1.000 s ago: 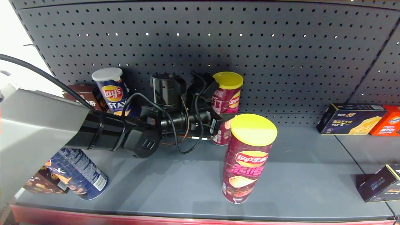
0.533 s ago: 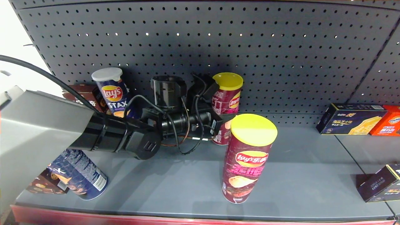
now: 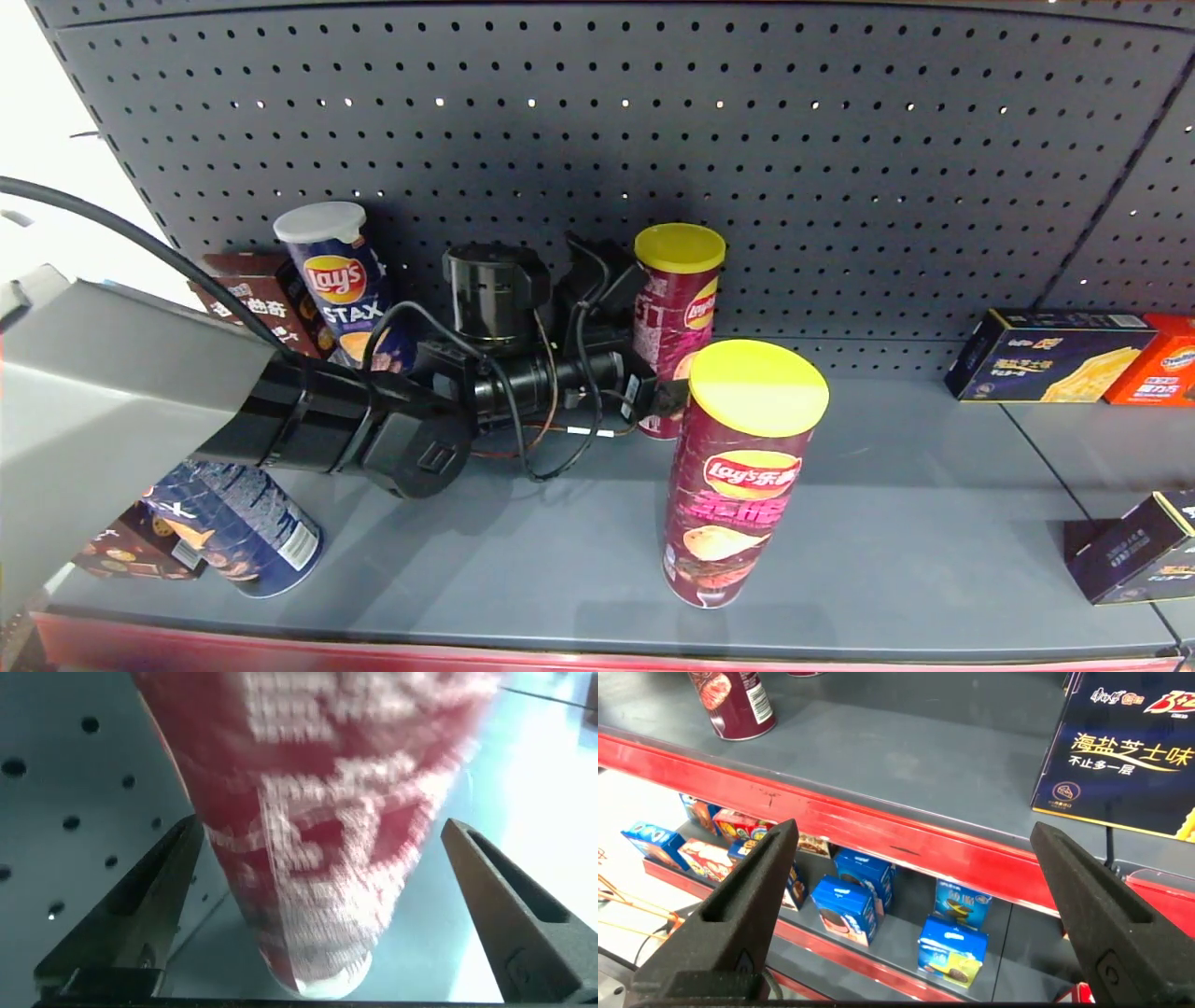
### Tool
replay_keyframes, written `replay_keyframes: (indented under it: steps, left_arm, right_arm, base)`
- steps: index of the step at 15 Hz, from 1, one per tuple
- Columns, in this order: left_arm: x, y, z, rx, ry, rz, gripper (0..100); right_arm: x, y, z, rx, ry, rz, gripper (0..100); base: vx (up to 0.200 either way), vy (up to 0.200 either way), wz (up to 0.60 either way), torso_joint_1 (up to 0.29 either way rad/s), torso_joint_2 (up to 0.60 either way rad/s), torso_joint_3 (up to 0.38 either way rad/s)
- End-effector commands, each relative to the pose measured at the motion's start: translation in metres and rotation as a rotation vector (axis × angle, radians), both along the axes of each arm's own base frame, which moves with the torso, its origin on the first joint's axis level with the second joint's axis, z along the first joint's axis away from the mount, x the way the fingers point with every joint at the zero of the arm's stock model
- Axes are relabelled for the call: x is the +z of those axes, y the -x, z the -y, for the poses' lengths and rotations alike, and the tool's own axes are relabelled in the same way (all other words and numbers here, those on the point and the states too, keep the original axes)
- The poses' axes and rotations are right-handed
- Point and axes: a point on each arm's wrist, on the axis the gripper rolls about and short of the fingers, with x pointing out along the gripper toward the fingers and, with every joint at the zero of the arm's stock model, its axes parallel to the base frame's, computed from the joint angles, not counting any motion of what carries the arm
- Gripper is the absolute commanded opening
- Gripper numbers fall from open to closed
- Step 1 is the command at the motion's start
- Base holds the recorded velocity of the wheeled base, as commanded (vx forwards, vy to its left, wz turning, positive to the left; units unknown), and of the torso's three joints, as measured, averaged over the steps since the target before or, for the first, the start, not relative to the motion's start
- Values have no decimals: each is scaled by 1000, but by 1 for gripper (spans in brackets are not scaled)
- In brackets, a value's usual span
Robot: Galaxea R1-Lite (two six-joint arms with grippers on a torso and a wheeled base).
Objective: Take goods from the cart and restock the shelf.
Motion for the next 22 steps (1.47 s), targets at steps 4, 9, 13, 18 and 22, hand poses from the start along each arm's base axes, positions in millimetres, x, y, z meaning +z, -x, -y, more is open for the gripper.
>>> replay_keyframes:
  steps: [4, 9, 13, 18, 22]
  left_arm:
    - [5, 27, -20, 29, -3, -5, 100]
    - [7, 33, -30, 136, 1, -7, 100]
    - [7, 33, -31, 174, 1, -10, 100]
    - [7, 31, -35, 228, 7, -13, 100]
    - [12, 29, -43, 269, 20, -8, 100]
  right_arm:
    - [0, 0, 0, 0, 0, 0, 100]
    - [0, 0, 0, 0, 0, 0, 100]
    - [0, 0, 0, 0, 0, 0, 100]
    - [0, 0, 0, 0, 0, 0, 100]
    - [0, 0, 0, 0, 0, 0, 100]
  base:
    - [0, 0, 0, 0, 0, 0]
    - [0, 0, 0, 0, 0, 0]
    - [0, 0, 0, 0, 0, 0]
    - [0, 0, 0, 0, 0, 0]
    - [0, 0, 0, 0, 0, 0]
